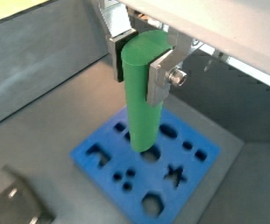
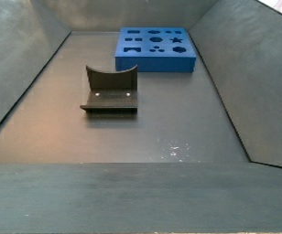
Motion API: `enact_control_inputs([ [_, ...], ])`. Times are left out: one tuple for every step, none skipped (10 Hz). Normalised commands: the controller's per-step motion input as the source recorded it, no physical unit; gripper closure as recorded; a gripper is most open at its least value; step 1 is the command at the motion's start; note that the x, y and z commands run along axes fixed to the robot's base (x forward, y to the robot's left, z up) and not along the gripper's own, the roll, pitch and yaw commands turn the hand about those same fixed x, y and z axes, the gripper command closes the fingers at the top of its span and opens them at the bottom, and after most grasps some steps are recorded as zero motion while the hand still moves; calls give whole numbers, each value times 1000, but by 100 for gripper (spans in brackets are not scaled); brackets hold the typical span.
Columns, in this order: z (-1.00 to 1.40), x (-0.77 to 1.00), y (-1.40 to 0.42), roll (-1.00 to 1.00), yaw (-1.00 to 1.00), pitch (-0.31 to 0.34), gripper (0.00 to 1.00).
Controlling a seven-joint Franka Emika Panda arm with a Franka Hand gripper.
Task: Pick up the oval object. Move up. Move to above the board. Insert the oval object.
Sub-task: Move to above the board, then insert the oval object.
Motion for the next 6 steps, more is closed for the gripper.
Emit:
enact_control_inputs([
  [13, 196, -524, 11, 11, 105, 100],
  [16, 131, -245, 22, 10, 111, 100],
  [0, 0, 0, 0, 0, 9, 100],
  [0, -29, 0, 0, 0, 24, 100],
  [0, -23, 0, 0, -23, 36, 100],
  [-6, -37, 0, 0, -29, 40, 100],
])
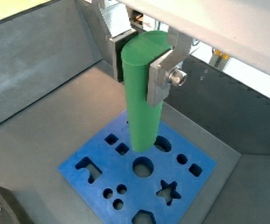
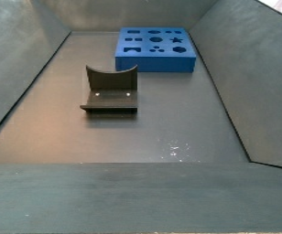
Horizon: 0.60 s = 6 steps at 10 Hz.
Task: Pick up the oval object. Move up. Move to above the board. Insert the oval object.
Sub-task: Insert the oval object.
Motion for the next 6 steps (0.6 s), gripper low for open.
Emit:
enact_control_inputs([
  [0, -11, 0, 0, -6, 24, 100],
  [0, 0, 0, 0, 0, 17, 100],
  [0, 0, 0, 0, 0, 9, 100],
  [-71, -9, -77, 0, -6, 0, 100],
  [-151, 3, -266, 43, -386, 0, 100],
  [-240, 149, -240, 60, -729, 0, 100],
])
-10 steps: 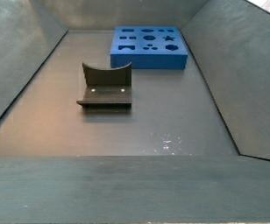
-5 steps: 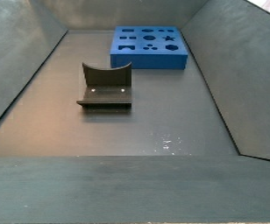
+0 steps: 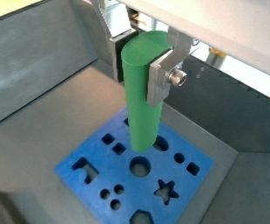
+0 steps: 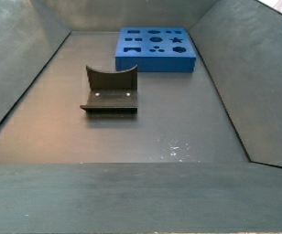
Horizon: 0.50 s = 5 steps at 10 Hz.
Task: Pick up the oval object. Move up. Move to above the board. Insert the oval object.
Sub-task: Insert the oval object.
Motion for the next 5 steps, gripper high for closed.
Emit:
enact_control_inputs([
  [-231, 77, -186, 29, -877, 0, 100],
  [-243, 160, -197, 33, -826, -14, 100],
  [-220, 283, -214, 20, -723, -31, 100],
  [-243, 257, -211, 27, -746, -47, 100],
  [-243, 234, -209, 24, -763, -60, 100],
])
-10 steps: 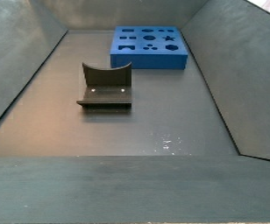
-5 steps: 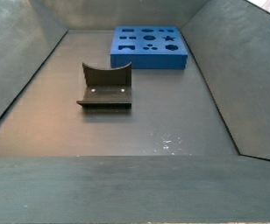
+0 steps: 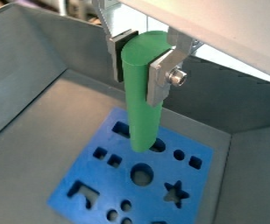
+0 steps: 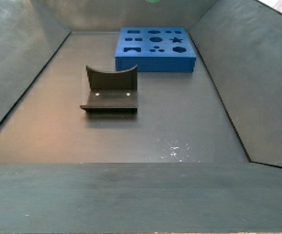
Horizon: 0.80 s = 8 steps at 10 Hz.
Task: Pick up the oval object. Move up. Move to above the board. Insert the oval object.
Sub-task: Insert the oval object.
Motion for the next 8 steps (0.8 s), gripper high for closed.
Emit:
enact_control_inputs([
  [-174, 171, -186, 0, -823, -54, 100],
  [-120, 40, -157, 0, -946, -36, 100],
  [-106, 23, -77, 0, -997, -31, 100],
  [-97, 11, -54, 0, -1000, -26, 100],
  [-103, 20, -54, 0, -1000, -29, 100],
  [-106, 20, -54, 0, -1000, -34, 100],
  [-103, 40, -49, 0, -994, -59, 100],
  [-86, 29, -49, 0, -1000, -44, 100],
])
